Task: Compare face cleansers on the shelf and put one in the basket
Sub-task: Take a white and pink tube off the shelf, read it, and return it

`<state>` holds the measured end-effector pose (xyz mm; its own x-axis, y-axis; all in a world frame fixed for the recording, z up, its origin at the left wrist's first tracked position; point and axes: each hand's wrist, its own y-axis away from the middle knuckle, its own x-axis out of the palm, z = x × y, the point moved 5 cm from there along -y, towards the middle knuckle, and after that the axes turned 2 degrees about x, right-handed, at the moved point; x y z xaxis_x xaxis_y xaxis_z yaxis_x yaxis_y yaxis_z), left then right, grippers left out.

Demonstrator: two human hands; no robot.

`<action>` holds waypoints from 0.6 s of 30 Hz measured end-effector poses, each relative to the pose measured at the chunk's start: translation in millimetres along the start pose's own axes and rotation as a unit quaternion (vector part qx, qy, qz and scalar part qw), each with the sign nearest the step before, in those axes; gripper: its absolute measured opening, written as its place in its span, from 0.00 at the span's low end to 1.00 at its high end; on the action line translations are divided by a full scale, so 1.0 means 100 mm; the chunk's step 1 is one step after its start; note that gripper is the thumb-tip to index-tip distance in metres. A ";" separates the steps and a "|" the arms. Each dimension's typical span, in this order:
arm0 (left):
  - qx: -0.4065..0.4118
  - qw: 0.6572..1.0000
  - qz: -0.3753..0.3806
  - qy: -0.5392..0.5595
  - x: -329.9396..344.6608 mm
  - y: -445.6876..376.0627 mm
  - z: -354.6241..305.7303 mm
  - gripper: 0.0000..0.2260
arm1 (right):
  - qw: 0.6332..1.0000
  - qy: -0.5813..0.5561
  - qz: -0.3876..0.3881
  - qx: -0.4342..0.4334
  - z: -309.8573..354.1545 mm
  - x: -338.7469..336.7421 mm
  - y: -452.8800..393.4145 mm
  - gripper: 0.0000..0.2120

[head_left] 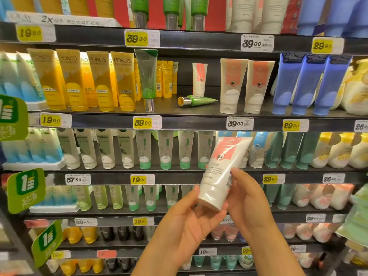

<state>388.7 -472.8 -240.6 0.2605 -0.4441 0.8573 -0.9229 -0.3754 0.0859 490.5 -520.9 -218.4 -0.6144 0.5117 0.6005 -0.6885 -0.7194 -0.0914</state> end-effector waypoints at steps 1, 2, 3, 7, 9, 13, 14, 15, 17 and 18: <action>0.010 1.000 -0.004 -0.016 -0.01 0.00 -0.02 0.20 | 1.000 -0.002 0.001 -0.002 0.00 0.00 0.00 0.24; 0.021 0.999 -0.008 -0.035 -0.01 0.00 -0.03 0.19 | 1.000 0.000 0.003 -0.005 0.00 -0.01 0.01 0.23; 0.033 0.998 -0.012 -0.056 -0.02 0.00 -0.05 0.17 | 1.000 0.009 0.005 -0.009 0.01 -0.01 0.01 0.21; 0.091 0.990 -0.036 -0.101 -0.09 -0.02 -0.10 0.18 | 0.996 0.083 0.024 -0.014 0.03 -0.02 0.02 0.13; 0.133 0.981 -0.046 -0.133 -0.11 -0.02 -0.14 0.20 | 0.993 0.112 0.025 -0.019 0.05 -0.01 0.03 0.11; 0.228 0.939 -0.087 -0.241 -0.12 0.00 -0.22 0.20 | 0.993 0.118 0.025 -0.022 0.05 0.01 0.05 0.16; 0.248 0.924 -0.096 -0.273 -0.12 0.01 -0.23 0.19 | 0.994 0.109 0.025 -0.016 0.05 0.00 0.05 0.16; 0.267 0.908 -0.101 -0.306 -0.11 0.02 -0.23 0.17 | 0.995 0.100 0.028 -0.008 0.04 -0.01 0.05 0.17; 0.298 0.876 -0.095 -0.366 -0.07 0.04 -0.24 0.17 | 0.997 0.073 0.034 0.014 0.03 -0.02 0.05 0.20; 0.309 0.866 -0.088 -0.383 -0.05 0.04 -0.23 0.17 | 0.998 0.049 0.035 0.025 0.03 -0.03 0.05 0.21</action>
<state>376.7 -453.1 -232.6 0.7118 -0.6565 0.2498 -0.5831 -0.7505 -0.3111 489.9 -527.3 -218.2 -0.6966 0.5020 0.5126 -0.6249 -0.7756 -0.0896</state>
